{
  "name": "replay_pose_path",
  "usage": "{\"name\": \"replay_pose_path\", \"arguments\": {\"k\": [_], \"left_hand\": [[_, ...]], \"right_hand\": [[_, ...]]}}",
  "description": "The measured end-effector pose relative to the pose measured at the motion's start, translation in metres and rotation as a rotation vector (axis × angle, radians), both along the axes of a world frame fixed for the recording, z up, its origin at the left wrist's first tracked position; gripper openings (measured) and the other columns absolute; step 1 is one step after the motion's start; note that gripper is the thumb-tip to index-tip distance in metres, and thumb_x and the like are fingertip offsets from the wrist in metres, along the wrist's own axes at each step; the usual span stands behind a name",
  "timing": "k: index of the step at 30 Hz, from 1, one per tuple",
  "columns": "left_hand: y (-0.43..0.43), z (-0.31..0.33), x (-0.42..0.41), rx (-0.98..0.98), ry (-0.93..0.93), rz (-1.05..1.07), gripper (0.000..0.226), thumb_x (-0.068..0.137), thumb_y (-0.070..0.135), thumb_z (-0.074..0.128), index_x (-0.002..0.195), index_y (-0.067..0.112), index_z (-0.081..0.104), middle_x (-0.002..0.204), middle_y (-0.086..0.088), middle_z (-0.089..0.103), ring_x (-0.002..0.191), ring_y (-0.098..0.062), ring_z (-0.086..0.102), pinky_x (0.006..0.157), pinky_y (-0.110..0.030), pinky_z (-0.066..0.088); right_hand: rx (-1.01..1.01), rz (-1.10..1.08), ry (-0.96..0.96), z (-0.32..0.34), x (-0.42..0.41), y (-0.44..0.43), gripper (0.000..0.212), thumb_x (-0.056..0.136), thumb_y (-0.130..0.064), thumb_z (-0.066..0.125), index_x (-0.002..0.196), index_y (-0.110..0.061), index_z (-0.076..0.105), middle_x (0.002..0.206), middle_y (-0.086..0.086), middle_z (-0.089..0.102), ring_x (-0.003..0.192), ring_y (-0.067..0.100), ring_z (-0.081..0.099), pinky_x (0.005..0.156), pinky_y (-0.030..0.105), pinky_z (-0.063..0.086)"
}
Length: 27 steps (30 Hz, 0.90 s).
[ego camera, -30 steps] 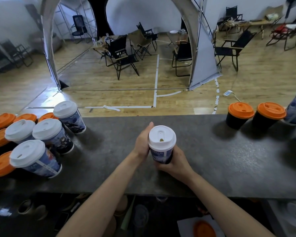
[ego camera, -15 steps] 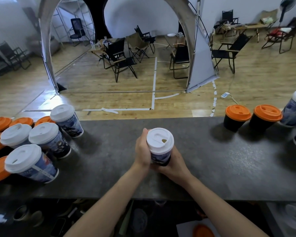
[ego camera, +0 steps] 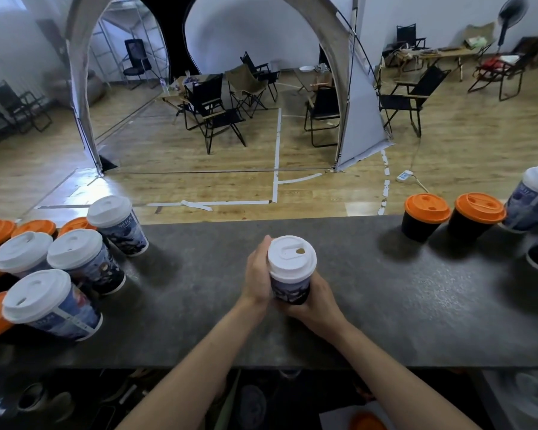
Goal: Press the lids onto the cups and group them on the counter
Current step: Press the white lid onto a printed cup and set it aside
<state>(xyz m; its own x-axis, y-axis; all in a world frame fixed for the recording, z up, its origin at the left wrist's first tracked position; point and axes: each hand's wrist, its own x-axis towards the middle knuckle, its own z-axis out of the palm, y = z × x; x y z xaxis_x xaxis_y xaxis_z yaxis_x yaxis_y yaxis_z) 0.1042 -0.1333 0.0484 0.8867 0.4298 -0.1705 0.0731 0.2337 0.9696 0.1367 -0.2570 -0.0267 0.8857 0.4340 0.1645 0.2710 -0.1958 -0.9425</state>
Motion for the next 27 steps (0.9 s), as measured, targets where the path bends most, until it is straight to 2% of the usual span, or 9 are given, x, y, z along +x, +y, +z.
{"name": "replay_pose_path", "arguments": {"k": [3, 6, 9, 12, 14, 18, 21, 25, 27], "left_hand": [[0.014, 0.007, 0.004, -0.015, 0.065, -0.149, 0.053, 0.109, 0.037, 0.036, 0.101, 0.003, 0.076, 0.102, -0.013, 0.077, 0.096, -0.021, 0.073, 0.087, -0.028, 0.055], [0.007, 0.0, 0.003, 0.009, 0.012, -0.009, 0.049, 0.109, 0.03, 0.038, 0.088, 0.009, 0.077, 0.088, -0.005, 0.078, 0.083, -0.012, 0.073, 0.078, -0.024, 0.055], [-0.001, -0.005, -0.001, -0.004, -0.009, 0.052, 0.048, 0.11, 0.03, 0.036, 0.09, 0.01, 0.075, 0.083, 0.0, 0.079, 0.079, -0.008, 0.073, 0.07, -0.019, 0.056], [0.007, 0.002, 0.004, -0.017, 0.04, -0.061, 0.05, 0.109, 0.032, 0.034, 0.102, 0.003, 0.075, 0.098, -0.011, 0.078, 0.092, -0.018, 0.074, 0.081, -0.025, 0.057], [0.013, 0.007, 0.006, 0.015, 0.051, -0.135, 0.053, 0.109, 0.036, 0.035, 0.107, 0.0, 0.074, 0.106, -0.016, 0.076, 0.099, -0.024, 0.072, 0.09, -0.032, 0.054], [-0.001, 0.005, 0.001, 0.003, 0.007, 0.07, 0.044, 0.109, 0.027, 0.039, 0.087, 0.012, 0.074, 0.081, 0.004, 0.077, 0.079, -0.006, 0.071, 0.074, -0.021, 0.053], [-0.02, 0.004, -0.011, 0.038, -0.052, 0.145, 0.045, 0.111, 0.027, 0.035, 0.088, 0.016, 0.072, 0.074, 0.014, 0.076, 0.073, 0.003, 0.07, 0.067, -0.013, 0.052], [-0.004, 0.018, -0.005, -0.094, 0.088, -0.096, 0.054, 0.109, 0.038, 0.034, 0.094, 0.007, 0.075, 0.087, -0.006, 0.078, 0.084, -0.017, 0.073, 0.075, -0.025, 0.056], [0.005, 0.021, -0.001, -0.065, 0.092, -0.115, 0.049, 0.108, 0.036, 0.038, 0.092, 0.006, 0.074, 0.086, -0.006, 0.077, 0.084, -0.018, 0.071, 0.074, -0.023, 0.056]], "right_hand": [[-0.02, 0.031, -0.004, -0.002, -0.001, -0.003, 0.075, 0.067, -0.026, 0.089, 0.135, -0.022, 0.058, 0.131, -0.015, 0.067, 0.122, 0.0, 0.062, 0.103, 0.035, 0.053], [0.007, 0.023, 0.004, -0.002, 0.0, 0.0, 0.085, 0.065, -0.027, 0.096, 0.139, -0.021, 0.054, 0.135, -0.012, 0.065, 0.126, 0.004, 0.06, 0.102, 0.035, 0.053], [0.037, -0.018, 0.024, -0.002, 0.001, 0.003, 0.097, 0.057, -0.037, 0.101, 0.138, -0.028, 0.05, 0.137, -0.011, 0.063, 0.127, 0.006, 0.06, 0.102, 0.034, 0.053], [0.019, -0.022, 0.01, -0.001, 0.002, 0.0, 0.087, 0.063, -0.025, 0.098, 0.137, -0.033, 0.051, 0.134, -0.013, 0.065, 0.123, 0.001, 0.061, 0.101, 0.031, 0.054], [0.008, 0.006, -0.003, -0.004, 0.002, -0.001, 0.083, 0.068, -0.019, 0.093, 0.141, -0.023, 0.053, 0.133, -0.012, 0.066, 0.123, 0.002, 0.062, 0.102, 0.032, 0.054], [0.032, 0.011, 0.009, -0.003, 0.001, 0.0, 0.087, 0.067, -0.026, 0.095, 0.142, -0.022, 0.05, 0.138, -0.011, 0.063, 0.128, 0.005, 0.059, 0.103, 0.032, 0.052], [0.043, -0.014, 0.038, -0.003, 0.003, 0.001, 0.096, 0.06, -0.039, 0.096, 0.142, -0.021, 0.05, 0.138, -0.007, 0.063, 0.129, 0.008, 0.06, 0.104, 0.036, 0.052], [0.008, 0.021, 0.042, -0.005, 0.003, -0.002, 0.088, 0.064, -0.034, 0.093, 0.142, -0.015, 0.056, 0.135, -0.009, 0.067, 0.125, 0.007, 0.062, 0.104, 0.04, 0.054], [-0.007, 0.037, 0.035, -0.006, 0.002, -0.002, 0.084, 0.065, -0.034, 0.093, 0.139, -0.017, 0.058, 0.132, -0.01, 0.068, 0.123, 0.005, 0.063, 0.103, 0.038, 0.054]]}}
